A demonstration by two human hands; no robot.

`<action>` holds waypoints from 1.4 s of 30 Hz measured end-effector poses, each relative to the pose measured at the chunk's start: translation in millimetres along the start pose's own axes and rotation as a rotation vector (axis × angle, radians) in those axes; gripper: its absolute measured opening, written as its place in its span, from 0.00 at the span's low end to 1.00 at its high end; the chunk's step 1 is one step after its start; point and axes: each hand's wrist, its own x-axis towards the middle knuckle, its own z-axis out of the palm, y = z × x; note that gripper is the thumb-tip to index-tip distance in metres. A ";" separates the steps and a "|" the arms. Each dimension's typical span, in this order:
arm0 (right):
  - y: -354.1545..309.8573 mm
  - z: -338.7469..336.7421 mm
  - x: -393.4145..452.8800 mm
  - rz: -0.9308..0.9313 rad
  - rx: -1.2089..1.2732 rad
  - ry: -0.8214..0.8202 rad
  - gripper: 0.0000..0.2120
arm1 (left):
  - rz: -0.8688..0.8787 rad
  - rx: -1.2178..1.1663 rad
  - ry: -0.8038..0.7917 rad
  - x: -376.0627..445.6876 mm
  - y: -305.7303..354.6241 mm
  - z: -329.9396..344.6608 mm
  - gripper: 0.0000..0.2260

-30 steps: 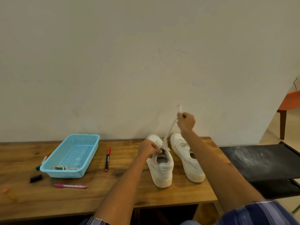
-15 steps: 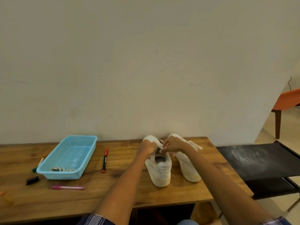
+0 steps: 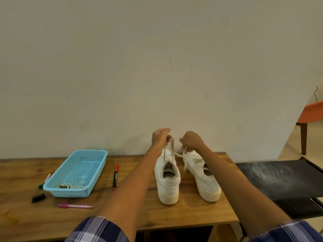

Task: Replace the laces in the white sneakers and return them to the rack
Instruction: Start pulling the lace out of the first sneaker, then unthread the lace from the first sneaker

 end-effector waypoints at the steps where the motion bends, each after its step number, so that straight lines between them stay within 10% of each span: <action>1: -3.4 1.2 -0.3 -0.002 0.199 0.044 0.06 | 0.050 -0.011 -0.004 0.7 7.8 1.7 0.05; 7: -17.3 23.2 -14.4 -0.031 0.437 -0.337 0.24 | 0.242 -0.031 0.006 4.2 53.1 10.2 0.11; 12: -5.0 0.3 1.5 -0.040 0.651 0.186 0.15 | 0.417 0.204 0.163 13.2 62.6 -8.7 0.12; 21: -28.6 -32.0 13.2 -0.166 0.916 0.469 0.12 | 0.206 0.729 0.566 16.8 -2.3 -51.7 0.13; 26: -10.3 -17.4 16.2 -0.167 0.645 0.660 0.07 | -0.141 1.168 0.185 21.4 -33.4 -77.0 0.10; 32: 5.2 10.3 -11.9 0.150 -0.298 -0.324 0.05 | -0.144 1.266 -0.041 20.3 -64.0 -54.4 0.13; 37: 12.5 37.1 -9.5 -0.039 -0.187 -0.025 0.12 | 0.090 1.047 -0.182 0.1 -66.9 -22.4 0.13; 42: 48.0 76.5 -23.6 0.076 -0.323 -0.410 0.11 | 0.135 1.094 -0.106 -20.3 -91.3 -21.8 0.16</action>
